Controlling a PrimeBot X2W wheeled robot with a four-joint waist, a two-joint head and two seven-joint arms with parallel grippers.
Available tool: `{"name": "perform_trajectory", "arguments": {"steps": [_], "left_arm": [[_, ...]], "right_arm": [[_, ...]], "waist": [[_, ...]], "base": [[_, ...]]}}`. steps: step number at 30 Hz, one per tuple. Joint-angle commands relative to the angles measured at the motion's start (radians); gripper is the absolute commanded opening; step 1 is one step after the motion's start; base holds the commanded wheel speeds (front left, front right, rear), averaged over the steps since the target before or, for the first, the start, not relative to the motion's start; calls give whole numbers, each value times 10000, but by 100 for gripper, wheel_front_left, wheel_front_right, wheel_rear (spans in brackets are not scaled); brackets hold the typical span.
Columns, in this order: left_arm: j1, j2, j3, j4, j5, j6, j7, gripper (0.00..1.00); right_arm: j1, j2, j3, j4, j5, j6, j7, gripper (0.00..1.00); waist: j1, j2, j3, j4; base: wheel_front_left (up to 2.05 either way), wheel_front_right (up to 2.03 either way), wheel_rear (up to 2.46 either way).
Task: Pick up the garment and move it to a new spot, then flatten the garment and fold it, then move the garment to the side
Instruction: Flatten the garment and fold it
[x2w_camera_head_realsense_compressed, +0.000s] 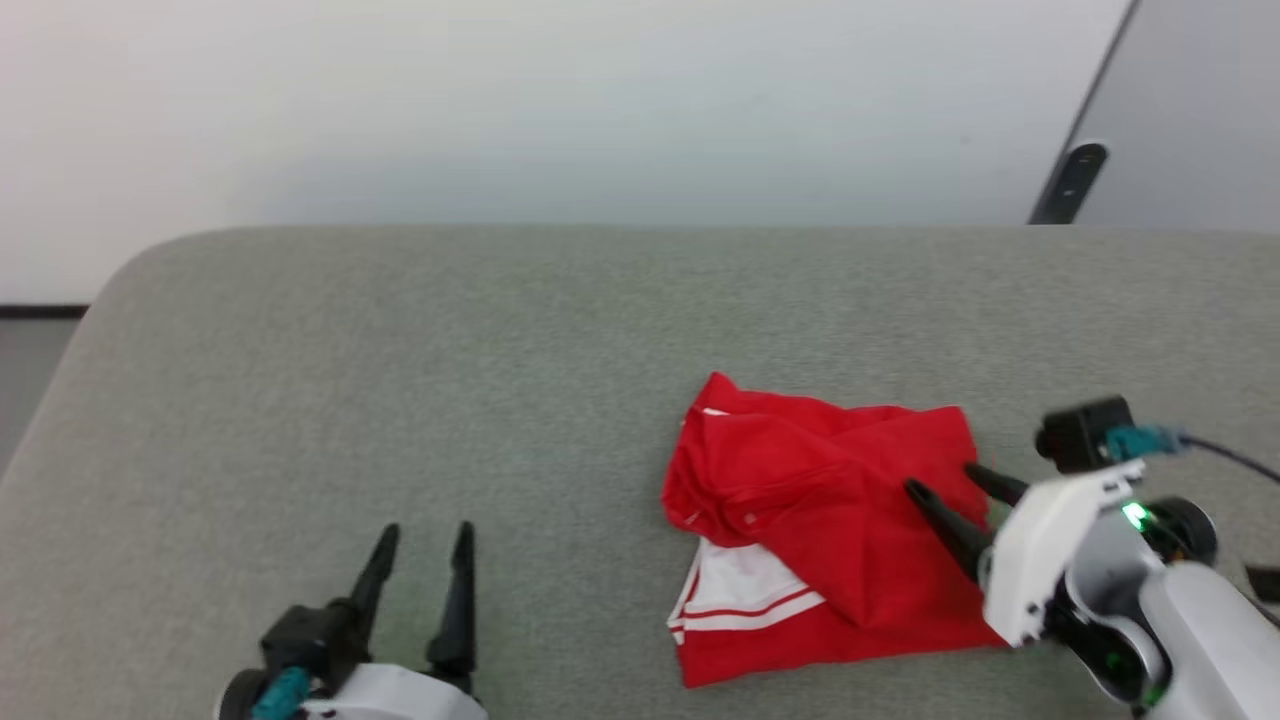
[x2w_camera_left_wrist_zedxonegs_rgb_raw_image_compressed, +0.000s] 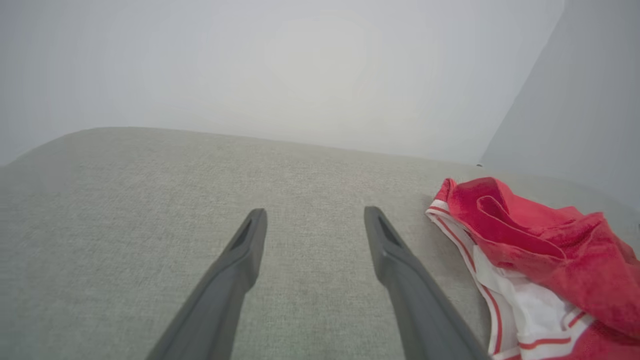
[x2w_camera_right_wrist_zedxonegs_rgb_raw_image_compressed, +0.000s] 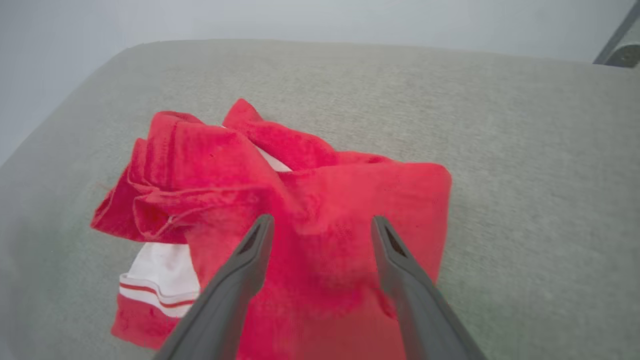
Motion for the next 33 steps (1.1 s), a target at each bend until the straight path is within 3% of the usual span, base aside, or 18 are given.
{"name": "perform_trajectory", "arguments": {"steps": [1, 10, 19, 25, 33], "left_arm": [[-79, 36, 107, 84, 20, -52, 6, 100], [73, 209, 452, 263, 58, -175, 4, 100], [808, 325, 639, -19, 99, -222, 4, 100], [1555, 339, 861, -520, -19, -231, 4, 100], [2825, 339, 1189, -1594, 179, -243, 4, 100]], "right_arm": [[246, -107, -81, 64, -156, -13, -142, 100], [1549, -613, -1161, 281, -925, -13, -1754, 100], [2707, -87, -2720, -594, -1588, -13, -3179, 100], [3526, 376, -3487, -1685, -2131, -13, -3436, 100], [4852, 932, -4265, -3216, -2556, -13, -2980, 100]], "waist": [[0, 0, -261, -392], [0, 0, -611, -1061], [0, 0, -738, -1422], [0, 0, -841, -1490], [0, 0, -966, -1415]], "base": [[0, 0, 0], [0, 0, 0], [0, 0, 0], [0, 0, 0], [0, 0, 0]]}}
